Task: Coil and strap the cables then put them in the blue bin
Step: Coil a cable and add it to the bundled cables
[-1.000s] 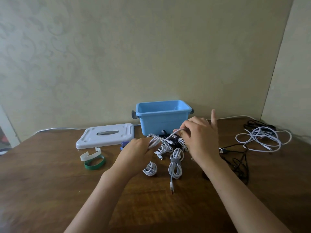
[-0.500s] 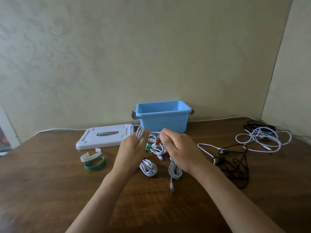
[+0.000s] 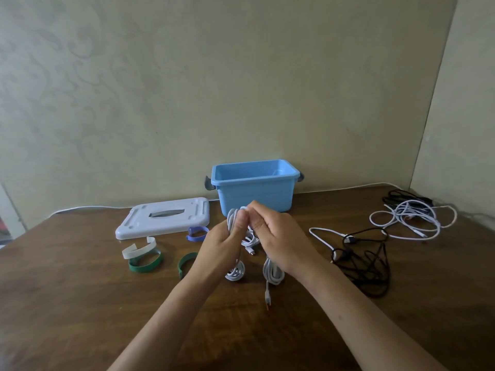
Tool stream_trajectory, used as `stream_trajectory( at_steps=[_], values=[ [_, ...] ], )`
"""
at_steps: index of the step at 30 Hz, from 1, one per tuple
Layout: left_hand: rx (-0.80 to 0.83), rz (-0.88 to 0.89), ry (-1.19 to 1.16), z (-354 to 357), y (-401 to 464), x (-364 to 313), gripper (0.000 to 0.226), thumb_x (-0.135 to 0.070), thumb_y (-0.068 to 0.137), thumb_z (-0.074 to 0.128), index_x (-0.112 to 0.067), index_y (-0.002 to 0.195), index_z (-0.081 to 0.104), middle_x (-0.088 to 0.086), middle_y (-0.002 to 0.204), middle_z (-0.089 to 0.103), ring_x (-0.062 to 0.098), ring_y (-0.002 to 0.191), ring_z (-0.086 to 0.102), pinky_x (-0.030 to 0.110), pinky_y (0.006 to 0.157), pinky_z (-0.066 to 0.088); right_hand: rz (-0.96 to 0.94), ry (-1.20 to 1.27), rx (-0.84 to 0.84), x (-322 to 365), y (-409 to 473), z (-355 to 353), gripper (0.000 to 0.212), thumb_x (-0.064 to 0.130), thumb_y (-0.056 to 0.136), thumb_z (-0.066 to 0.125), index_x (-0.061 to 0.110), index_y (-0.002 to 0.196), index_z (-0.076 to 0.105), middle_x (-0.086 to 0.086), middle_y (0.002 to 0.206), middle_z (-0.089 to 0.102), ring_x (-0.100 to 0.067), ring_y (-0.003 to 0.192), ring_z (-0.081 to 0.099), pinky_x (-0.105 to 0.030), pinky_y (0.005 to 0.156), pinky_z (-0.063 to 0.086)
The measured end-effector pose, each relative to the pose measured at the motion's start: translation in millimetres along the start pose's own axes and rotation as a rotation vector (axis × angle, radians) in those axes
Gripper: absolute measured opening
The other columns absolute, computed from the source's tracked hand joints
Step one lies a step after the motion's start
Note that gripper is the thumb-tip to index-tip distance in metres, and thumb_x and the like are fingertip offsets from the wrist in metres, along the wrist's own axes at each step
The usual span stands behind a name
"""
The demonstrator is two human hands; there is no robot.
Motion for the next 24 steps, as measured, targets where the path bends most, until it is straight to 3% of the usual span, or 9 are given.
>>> stream_trajectory(
  at_steps=[3,5,7,10,14,17,20,22,24],
  values=[
    [0.002,0.037,-0.066,2.2,-2.5,-5.2,0.035,-0.054,0.097,0.039,-0.030,0.089,0.064,-0.017,0.063,0.066,-0.005,0.063,0.061,0.011,0.058,0.044,-0.037,-0.067,0.024,4.7,-0.5,0.6,0.017,0.034,0.109,0.040,0.031,0.097,0.050,0.007,0.077,0.065,-0.009,0.067,0.062,-0.024,0.057,0.046],
    [-0.005,0.049,-0.080,1.4,-3.2,-7.6,0.035,-0.046,0.101,0.040,-0.028,0.082,0.063,-0.020,0.061,0.064,-0.006,0.061,0.060,0.009,0.058,0.042,-0.062,-0.114,0.036,6.2,-0.6,0.7,0.014,0.033,0.109,0.042,0.028,0.101,0.053,0.008,0.077,0.065,-0.009,0.068,0.062,-0.024,0.058,0.046],
    [-0.010,0.052,-0.070,-0.1,-5.0,-8.9,0.039,-0.041,0.103,0.037,-0.026,0.075,0.059,-0.023,0.054,0.060,-0.008,0.056,0.056,0.007,0.054,0.039,-0.081,-0.164,0.057,8.0,-0.7,1.9,0.016,0.036,0.107,0.043,0.026,0.109,0.055,0.007,0.081,0.067,-0.010,0.073,0.063,-0.026,0.063,0.049],
    [-0.008,0.050,-0.052,-0.6,-6.4,-9.0,0.039,-0.037,0.105,0.035,-0.022,0.079,0.061,-0.022,0.058,0.062,-0.007,0.061,0.058,0.007,0.056,0.040,-0.091,-0.233,0.073,8.5,-2.2,3.7,0.024,0.041,0.106,0.043,0.026,0.119,0.056,0.004,0.091,0.070,-0.015,0.084,0.063,-0.033,0.073,0.053],
    [-0.075,0.015,0.017,-8.1,-5.5,-3.6,0.040,-0.038,0.106,0.034,-0.022,0.085,0.064,-0.003,0.081,0.070,0.007,0.080,0.065,0.021,0.069,0.050,-0.092,-0.217,0.085,10.8,-3.0,12.2,0.023,0.037,0.106,0.046,0.023,0.117,0.062,0.002,0.096,0.072,-0.018,0.088,0.062,-0.035,0.079,0.049],
    [-0.159,0.038,0.047,-19.1,-4.3,-8.0,0.046,-0.035,0.107,0.034,-0.020,0.072,0.061,-0.008,0.061,0.064,0.006,0.060,0.059,0.024,0.054,0.044,-0.127,-0.232,0.103,18.3,-4.2,15.5,0.018,0.038,0.099,0.057,0.026,0.112,0.062,0.006,0.093,0.071,-0.013,0.084,0.062,-0.029,0.076,0.046],
    [-0.288,0.031,0.050,-41.4,-0.1,-6.1,0.055,-0.041,0.104,0.032,-0.008,0.065,0.053,-0.003,0.055,0.053,0.015,0.057,0.049,0.035,0.056,0.038,-0.076,-0.322,0.080,11.9,-3.5,8.3,0.018,0.043,0.098,0.059,0.027,0.106,0.064,0.012,0.092,0.061,-0.010,0.088,0.054,-0.027,0.073,0.040],
    [-0.352,0.032,0.045,-55.0,2.3,-3.7,0.063,-0.050,0.095,0.029,0.000,0.068,0.056,0.006,0.054,0.054,0.022,0.057,0.051,0.043,0.057,0.041,-0.027,-0.311,0.142,5.9,-2.9,15.0,0.018,0.042,0.099,0.059,0.031,0.112,0.066,0.011,0.101,0.067,-0.012,0.095,0.059,-0.028,0.077,0.046],
    [-0.385,0.042,0.083,-61.1,1.8,-5.4,0.064,-0.051,0.094,0.028,-0.003,0.067,0.061,0.011,0.053,0.058,0.027,0.056,0.056,0.045,0.058,0.046,-0.023,-0.280,0.238,9.7,-5.0,31.2,0.020,0.034,0.100,0.061,0.035,0.120,0.065,0.006,0.108,0.073,-0.015,0.101,0.065,-0.033,0.086,0.053]
  ],
)
Point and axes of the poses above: each hand's wrist, its own y-axis towards the middle knuckle, its own z-axis out of the palm, x = y × z, the point moved 10 cm from there along y, towards the middle knuckle
